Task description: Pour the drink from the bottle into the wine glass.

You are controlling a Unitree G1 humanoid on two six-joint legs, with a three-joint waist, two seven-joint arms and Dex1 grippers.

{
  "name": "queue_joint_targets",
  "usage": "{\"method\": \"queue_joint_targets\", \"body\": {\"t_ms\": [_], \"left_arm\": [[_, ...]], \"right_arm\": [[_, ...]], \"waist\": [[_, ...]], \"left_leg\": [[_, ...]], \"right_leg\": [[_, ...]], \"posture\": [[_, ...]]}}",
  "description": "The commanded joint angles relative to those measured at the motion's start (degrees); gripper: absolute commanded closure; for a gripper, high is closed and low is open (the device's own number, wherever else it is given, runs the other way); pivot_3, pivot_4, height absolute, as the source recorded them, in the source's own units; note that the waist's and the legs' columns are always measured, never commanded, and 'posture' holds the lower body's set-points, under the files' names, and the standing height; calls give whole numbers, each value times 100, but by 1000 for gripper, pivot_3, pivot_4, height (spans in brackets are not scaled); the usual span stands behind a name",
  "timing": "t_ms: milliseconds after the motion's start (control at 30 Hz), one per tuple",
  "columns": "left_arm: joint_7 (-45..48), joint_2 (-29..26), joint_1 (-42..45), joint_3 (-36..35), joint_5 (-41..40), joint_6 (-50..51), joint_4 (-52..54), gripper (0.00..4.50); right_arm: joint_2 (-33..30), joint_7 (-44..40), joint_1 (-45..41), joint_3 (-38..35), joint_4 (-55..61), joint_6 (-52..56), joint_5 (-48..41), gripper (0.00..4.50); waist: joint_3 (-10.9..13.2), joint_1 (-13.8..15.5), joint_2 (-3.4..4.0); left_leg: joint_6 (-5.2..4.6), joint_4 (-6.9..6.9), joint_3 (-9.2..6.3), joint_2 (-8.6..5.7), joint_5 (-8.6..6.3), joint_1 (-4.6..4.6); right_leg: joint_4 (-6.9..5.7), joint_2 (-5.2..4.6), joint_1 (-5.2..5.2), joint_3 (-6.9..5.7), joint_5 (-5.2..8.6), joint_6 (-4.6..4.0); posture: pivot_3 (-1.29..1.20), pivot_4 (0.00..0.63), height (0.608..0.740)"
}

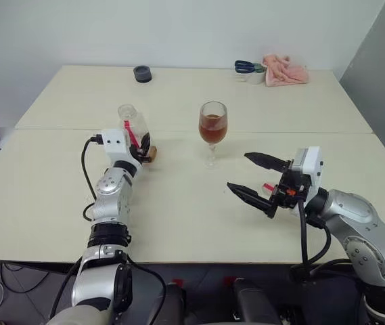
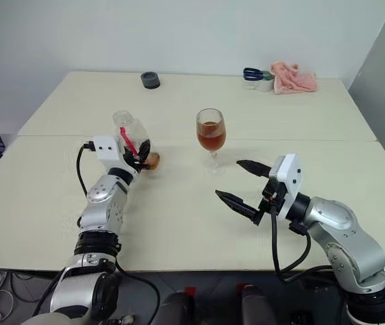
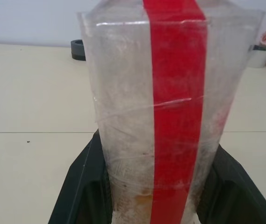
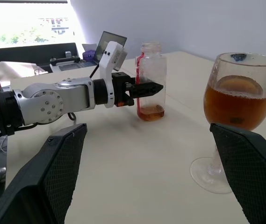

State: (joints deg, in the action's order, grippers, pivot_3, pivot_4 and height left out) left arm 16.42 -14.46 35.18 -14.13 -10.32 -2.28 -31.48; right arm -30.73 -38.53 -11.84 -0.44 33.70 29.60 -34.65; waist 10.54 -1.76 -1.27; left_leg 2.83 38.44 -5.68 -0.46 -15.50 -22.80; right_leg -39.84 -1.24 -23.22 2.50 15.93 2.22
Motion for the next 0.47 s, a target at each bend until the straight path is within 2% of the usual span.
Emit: {"method": "queue_joint_targets", "body": {"t_ms": [33,100,233,333,467], "left_arm": [[-58,-97,93,86,136,-279,-136,1738],[-51,-92,59,105,120,-261,-125,1073],[-134,-110,-163,169,166,23,77,31],[-281,-98,-619,204,184,499,788,31],[-515,-75,-1684,191,113,1371,2305,31]], "right_arm": [[-18,72,-18,-88,268,13,-94,0],[-17,100,-26,-84,276,22,-105,0],[-28,130,32,-60,243,1,-56,0],[-71,229,308,-128,239,-16,55,0],[93,1364,818,-337,212,32,954,0]], "waist": [[0,-4,0],[0,-9,0],[-1,-10,1],[-4,-15,1],[-5,-12,1]], "left_leg": [[0,0,0,0,0,0],[0,-1,1,1,0,1],[0,-1,0,1,0,0],[0,-4,-1,2,0,2],[0,-7,-8,9,0,2]], "right_leg": [[0,0,0,0,0,0],[0,1,0,0,0,0],[0,1,0,0,0,0],[-1,1,0,2,0,0],[1,-1,-1,6,0,0]], "posture": [[0,150,740],[0,150,740],[0,150,740],[0,150,740],[0,150,740]]}}
